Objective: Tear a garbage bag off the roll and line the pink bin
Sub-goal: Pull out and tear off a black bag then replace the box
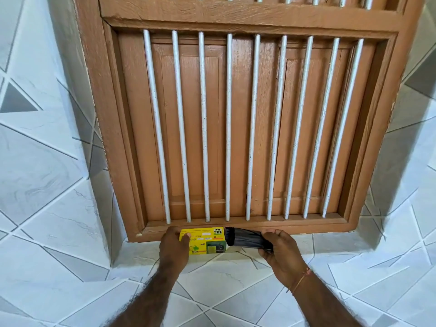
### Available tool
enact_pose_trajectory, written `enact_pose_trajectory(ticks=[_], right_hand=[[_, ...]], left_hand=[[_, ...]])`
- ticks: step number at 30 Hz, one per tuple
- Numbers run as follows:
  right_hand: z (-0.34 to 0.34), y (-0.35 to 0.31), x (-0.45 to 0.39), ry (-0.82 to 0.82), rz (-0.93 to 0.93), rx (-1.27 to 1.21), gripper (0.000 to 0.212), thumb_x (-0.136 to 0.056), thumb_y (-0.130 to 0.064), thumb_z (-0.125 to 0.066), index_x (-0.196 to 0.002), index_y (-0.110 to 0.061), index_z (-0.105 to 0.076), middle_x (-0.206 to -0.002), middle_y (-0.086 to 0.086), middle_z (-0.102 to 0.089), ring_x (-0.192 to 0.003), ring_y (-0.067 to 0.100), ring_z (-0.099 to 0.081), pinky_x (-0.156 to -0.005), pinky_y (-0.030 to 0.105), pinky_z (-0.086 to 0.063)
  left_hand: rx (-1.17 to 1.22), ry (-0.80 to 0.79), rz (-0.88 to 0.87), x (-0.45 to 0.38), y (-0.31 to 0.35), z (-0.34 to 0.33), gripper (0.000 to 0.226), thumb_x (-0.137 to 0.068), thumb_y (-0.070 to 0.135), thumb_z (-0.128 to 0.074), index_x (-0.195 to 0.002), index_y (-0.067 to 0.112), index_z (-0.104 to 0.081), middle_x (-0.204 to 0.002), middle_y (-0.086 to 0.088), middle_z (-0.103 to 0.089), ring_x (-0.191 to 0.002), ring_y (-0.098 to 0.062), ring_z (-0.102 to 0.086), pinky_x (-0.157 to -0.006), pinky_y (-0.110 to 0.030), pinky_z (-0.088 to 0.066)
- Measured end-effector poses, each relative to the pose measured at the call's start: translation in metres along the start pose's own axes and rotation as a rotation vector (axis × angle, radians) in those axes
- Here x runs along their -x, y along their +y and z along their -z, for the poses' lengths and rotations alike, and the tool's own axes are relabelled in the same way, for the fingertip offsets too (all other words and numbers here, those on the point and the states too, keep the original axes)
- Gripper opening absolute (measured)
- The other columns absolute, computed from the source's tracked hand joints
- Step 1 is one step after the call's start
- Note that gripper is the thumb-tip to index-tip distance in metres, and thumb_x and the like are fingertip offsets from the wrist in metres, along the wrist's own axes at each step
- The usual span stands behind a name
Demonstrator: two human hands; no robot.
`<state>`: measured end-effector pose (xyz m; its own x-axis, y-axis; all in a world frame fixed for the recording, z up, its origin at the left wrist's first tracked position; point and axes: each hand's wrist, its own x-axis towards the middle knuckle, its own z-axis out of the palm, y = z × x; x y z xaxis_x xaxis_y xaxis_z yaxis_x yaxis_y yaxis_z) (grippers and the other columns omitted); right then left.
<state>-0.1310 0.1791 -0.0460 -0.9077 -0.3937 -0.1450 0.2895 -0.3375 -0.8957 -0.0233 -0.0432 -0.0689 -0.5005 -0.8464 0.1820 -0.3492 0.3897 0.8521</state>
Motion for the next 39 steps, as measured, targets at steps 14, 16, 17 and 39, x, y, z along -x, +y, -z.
enact_pose_trajectory(ticks=[14,16,17,39], right_hand=[[-0.024,0.001,0.019,-0.134,0.025,-0.02,0.036,-0.086,-0.013,-0.069,-0.119,-0.015,-0.054,-0.106,0.011,-0.061,-0.093,0.025,-0.061,-0.072,0.036,-0.053],[-0.028,0.01,0.028,-0.134,-0.125,-0.138,0.039,-0.085,-0.031,-0.07,-0.119,-0.016,-0.06,-0.113,0.011,-0.066,-0.105,0.027,-0.062,-0.084,0.039,-0.05],[-0.031,0.015,0.033,-0.141,-0.214,-0.178,0.037,-0.083,-0.039,-0.069,-0.112,-0.016,-0.065,-0.111,0.012,-0.067,-0.105,0.028,-0.062,-0.088,0.042,-0.048],[0.007,-0.013,0.032,-0.124,-0.337,-0.233,0.037,-0.073,-0.001,-0.073,-0.11,-0.002,-0.067,-0.103,0.019,-0.075,-0.087,0.034,-0.07,-0.058,0.035,-0.06]], left_hand=[[0.238,-0.565,-0.225,0.056,0.068,-0.006,0.023,-0.093,0.022,-0.056,-0.08,0.023,-0.075,-0.071,0.009,-0.066,-0.07,-0.009,-0.057,-0.065,-0.022,-0.043],[0.364,-0.461,-0.081,0.063,0.073,-0.011,0.023,-0.093,0.021,-0.057,-0.079,0.017,-0.075,-0.07,-0.003,-0.068,-0.067,-0.015,-0.057,-0.062,-0.027,-0.043],[0.434,-0.43,-0.006,0.066,0.077,-0.014,0.023,-0.093,0.021,-0.057,-0.079,0.015,-0.075,-0.073,-0.008,-0.071,-0.067,-0.018,-0.059,-0.062,-0.029,-0.045],[0.489,0.183,0.386,-0.006,0.044,0.073,0.023,-0.094,0.018,-0.054,-0.11,0.001,-0.06,-0.12,-0.017,-0.059,-0.11,-0.038,-0.054,-0.104,-0.047,-0.041]])
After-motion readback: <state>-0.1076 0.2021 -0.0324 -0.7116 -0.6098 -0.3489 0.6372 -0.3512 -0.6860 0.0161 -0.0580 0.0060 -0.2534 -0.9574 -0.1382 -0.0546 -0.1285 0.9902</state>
